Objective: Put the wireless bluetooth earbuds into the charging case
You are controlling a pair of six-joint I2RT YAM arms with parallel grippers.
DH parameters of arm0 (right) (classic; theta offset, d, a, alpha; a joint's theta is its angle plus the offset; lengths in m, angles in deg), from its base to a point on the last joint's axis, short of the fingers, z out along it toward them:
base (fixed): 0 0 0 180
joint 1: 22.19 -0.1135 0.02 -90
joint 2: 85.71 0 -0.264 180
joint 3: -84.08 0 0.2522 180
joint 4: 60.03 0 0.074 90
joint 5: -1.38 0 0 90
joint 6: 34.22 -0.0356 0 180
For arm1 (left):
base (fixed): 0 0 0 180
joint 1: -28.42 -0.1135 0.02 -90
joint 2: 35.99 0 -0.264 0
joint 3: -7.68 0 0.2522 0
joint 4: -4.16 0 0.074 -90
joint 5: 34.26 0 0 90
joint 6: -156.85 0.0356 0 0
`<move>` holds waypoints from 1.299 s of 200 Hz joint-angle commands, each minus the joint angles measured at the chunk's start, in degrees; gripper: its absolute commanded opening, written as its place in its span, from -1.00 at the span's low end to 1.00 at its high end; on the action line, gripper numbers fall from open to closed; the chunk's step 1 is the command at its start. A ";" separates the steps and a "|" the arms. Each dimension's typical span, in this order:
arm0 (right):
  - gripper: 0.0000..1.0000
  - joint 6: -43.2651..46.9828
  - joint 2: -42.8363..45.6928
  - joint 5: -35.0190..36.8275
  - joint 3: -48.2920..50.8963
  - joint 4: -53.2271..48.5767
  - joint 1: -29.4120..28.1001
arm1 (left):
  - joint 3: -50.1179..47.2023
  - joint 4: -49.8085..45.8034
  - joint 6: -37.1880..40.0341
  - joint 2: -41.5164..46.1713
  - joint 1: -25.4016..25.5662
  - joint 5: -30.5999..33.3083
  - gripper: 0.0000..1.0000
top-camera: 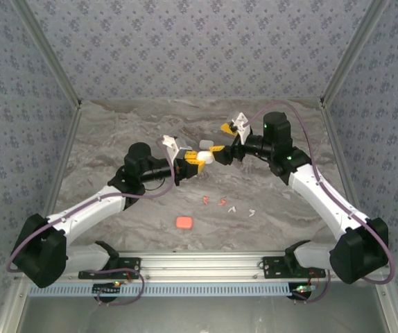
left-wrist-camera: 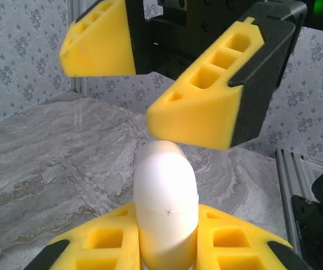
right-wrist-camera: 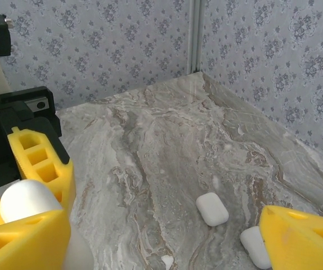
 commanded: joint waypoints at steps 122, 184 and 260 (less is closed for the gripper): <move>0.89 2.11 0.92 0.56 0.74 -1.71 -1.97 | 0.30 1.73 1.17 2.42 0.43 0.03 -1.00; 0.77 2.00 -1.61 2.28 -2.40 -2.55 -1.17 | 0.30 1.39 1.64 2.66 0.49 -0.75 -1.00; 0.76 1.59 -3.07 1.45 -4.79 -2.35 -0.42 | 0.14 0.73 2.06 2.73 0.45 -0.52 -1.00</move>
